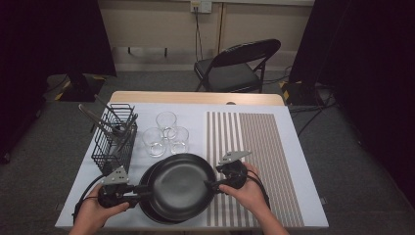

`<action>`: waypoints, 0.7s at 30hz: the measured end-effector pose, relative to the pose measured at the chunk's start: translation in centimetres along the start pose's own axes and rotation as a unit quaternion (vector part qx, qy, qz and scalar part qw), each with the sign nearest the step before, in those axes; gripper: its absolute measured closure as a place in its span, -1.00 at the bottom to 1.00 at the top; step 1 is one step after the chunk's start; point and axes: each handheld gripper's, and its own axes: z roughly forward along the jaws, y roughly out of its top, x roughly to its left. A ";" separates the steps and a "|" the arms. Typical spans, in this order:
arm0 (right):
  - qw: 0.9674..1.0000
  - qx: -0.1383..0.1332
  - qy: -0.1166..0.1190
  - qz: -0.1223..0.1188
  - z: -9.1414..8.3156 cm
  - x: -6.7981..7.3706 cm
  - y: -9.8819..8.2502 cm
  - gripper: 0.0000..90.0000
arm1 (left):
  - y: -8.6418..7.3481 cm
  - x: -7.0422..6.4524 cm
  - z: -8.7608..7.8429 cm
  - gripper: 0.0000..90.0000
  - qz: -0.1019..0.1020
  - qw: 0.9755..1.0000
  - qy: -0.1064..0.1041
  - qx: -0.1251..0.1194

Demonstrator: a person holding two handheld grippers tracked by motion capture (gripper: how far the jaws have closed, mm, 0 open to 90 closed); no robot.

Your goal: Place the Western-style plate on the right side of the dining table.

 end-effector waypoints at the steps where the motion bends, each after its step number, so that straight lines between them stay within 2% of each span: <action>1: 1.000 0.000 0.000 0.000 0.0 0.0 0.0 -0.43 | 0.0 0.0 0.0 0.48 0.000 1.000 0.000 0.000; 21: 1.000 0.000 -0.002 0.001 -0.1 0.2 0.0 -0.43 | 0.1 -0.1 0.2 0.47 -0.003 1.000 0.003 0.001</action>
